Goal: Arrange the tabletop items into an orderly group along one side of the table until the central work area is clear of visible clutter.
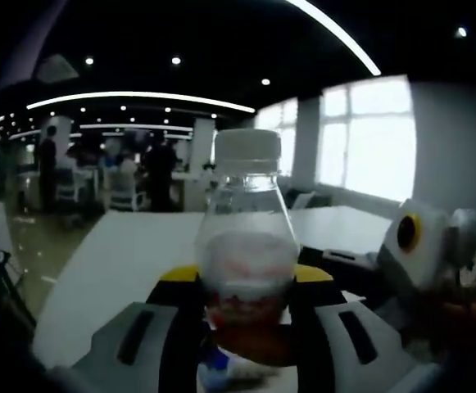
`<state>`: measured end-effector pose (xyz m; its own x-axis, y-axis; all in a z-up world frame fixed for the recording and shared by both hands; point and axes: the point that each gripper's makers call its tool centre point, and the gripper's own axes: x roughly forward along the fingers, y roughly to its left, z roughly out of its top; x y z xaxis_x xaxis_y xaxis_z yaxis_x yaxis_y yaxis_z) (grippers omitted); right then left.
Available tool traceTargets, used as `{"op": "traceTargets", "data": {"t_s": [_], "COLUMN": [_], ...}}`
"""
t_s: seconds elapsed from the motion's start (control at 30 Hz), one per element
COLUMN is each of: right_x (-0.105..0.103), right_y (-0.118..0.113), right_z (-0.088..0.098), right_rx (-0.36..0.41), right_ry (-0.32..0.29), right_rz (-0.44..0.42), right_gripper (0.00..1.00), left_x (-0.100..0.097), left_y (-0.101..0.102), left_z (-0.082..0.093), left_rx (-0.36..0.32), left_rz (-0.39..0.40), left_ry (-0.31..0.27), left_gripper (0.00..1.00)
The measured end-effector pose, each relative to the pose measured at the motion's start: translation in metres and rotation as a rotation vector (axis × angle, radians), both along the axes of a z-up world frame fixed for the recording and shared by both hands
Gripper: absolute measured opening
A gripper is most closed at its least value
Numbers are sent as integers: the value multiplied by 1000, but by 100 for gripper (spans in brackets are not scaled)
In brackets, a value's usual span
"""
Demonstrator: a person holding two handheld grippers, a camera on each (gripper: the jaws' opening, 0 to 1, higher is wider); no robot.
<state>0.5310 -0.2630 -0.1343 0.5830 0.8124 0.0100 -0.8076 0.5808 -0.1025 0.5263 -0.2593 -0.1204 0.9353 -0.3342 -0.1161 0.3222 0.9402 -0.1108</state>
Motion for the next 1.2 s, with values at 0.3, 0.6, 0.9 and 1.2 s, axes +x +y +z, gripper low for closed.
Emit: {"op": "traceTargets", "data": {"t_s": [0.3, 0.6, 0.9, 1.2], "right_x": [8, 3, 14, 22], "right_y": [-8, -4, -13, -20], "right_z": [-9, -15, -34, -53], "right_rx": [7, 29, 22, -2], "right_ry": [42, 68, 119, 152], "right_rz": [6, 36, 2, -35], "right_gripper": [78, 90, 96, 95], "left_x": [21, 47, 76, 115], "left_y": [26, 68, 117, 155], "left_z": [-6, -6, -21, -56], "left_rx": [8, 27, 52, 58], "left_rz": [53, 131, 224, 274], "left_ry": [13, 3, 1, -7], "left_gripper": [37, 37, 37, 37]}}
